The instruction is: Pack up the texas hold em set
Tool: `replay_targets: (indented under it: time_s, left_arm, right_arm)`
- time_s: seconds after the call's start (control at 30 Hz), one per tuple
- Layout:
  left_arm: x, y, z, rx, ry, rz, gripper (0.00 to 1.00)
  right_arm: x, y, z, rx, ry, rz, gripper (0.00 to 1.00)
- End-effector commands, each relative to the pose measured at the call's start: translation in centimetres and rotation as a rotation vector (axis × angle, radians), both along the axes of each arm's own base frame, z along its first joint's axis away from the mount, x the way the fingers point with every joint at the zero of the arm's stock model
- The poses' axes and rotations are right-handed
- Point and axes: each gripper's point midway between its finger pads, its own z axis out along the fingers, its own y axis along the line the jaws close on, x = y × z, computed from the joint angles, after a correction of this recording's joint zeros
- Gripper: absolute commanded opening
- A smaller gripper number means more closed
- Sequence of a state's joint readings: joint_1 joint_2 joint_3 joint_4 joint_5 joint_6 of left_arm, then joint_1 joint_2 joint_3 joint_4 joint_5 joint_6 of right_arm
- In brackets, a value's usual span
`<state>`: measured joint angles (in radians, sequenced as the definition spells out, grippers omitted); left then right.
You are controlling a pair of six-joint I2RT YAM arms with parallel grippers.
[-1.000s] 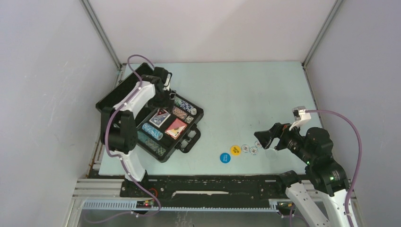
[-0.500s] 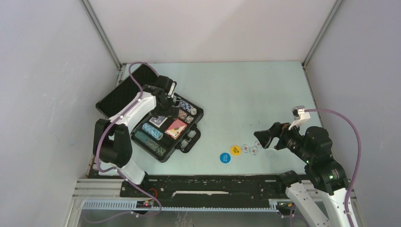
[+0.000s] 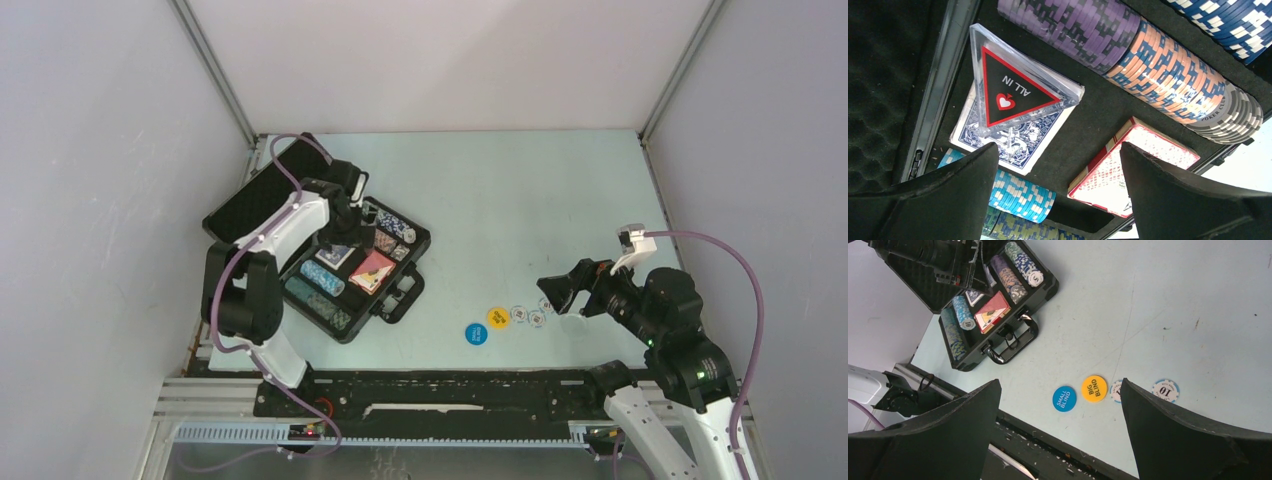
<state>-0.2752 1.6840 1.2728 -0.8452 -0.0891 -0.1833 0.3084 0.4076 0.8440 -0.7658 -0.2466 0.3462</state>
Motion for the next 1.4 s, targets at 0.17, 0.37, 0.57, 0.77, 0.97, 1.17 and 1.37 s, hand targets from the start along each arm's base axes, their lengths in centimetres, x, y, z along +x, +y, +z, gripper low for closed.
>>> replay_targets:
  time_s: [0.17, 0.37, 0.57, 0.77, 0.97, 1.17, 1.37]
  left_arm:
    - [1.4, 0.5, 0.4, -0.044, -0.007, 0.007, 0.96]
    - [1.7, 0.7, 0.6, -0.047, -0.009, 0.011, 0.96]
    - [2.7, 1.1, 1.1, -0.035, -0.022, 0.024, 0.97]
    - [3.0, 1.3, 1.9, -0.043, -0.042, 0.033, 1.0]
    - [0.8, -0.7, 4.5, -0.154, -0.124, -0.049, 1.0]
    - [-0.7, -4.7, 9.3, -0.237, -0.292, -0.211, 1.0]
    - [-4.0, -12.1, 11.7, -0.394, -0.343, -0.395, 1.0]
  right_arm:
    - [0.0, 0.1, 0.8, 0.009, -0.039, 0.009, 1.0]
    - [0.1, 0.1, 0.8, 0.009, -0.037, 0.003, 1.0]
    - [0.2, 0.1, 0.6, 0.006, -0.028, 0.004, 1.0]
    - [0.2, 0.2, 0.5, 0.006, -0.025, 0.005, 1.0]
    - [0.4, 0.1, 0.1, -0.006, 0.005, -0.007, 1.0]
    - [0.9, -0.4, -0.3, -0.031, 0.048, -0.042, 1.0]
    - [0.8, -1.7, 0.9, -0.031, 0.036, -0.123, 1.0]
